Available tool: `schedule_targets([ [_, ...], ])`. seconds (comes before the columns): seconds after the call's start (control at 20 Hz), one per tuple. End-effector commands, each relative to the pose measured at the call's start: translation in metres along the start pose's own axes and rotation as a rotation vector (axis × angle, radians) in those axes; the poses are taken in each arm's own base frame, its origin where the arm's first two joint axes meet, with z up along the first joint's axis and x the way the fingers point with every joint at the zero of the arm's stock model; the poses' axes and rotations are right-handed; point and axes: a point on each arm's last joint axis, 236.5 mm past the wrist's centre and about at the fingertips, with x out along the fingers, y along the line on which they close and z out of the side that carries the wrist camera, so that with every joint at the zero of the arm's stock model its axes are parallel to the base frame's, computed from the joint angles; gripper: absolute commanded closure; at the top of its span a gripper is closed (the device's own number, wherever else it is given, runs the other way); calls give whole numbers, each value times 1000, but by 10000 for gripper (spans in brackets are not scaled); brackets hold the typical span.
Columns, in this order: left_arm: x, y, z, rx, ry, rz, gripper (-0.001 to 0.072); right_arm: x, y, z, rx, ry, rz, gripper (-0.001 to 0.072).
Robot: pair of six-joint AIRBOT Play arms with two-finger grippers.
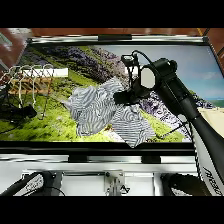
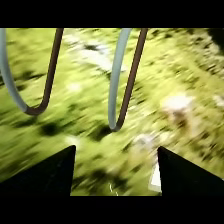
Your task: Fold the shirts.
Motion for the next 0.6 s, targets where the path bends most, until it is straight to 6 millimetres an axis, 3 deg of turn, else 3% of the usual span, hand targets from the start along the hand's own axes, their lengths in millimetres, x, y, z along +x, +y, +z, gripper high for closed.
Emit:
schedule_targets([
  [0.0, 28, 7, 0, 8, 14, 6, 105, 0, 2, -1, 3, 3, 7, 639],
  [0.3, 71, -10, -6, -13, 68, -91, 121, 0, 2, 0, 3, -2, 7, 638],
  [0.35, 75, -9, -6, -18, 78, -94, 194, 0, 2, 0, 3, -2, 7, 638],
  [0.55, 87, -9, -14, -23, 113, -97, 210, 0, 2, 1, 2, -2, 7, 638],
])
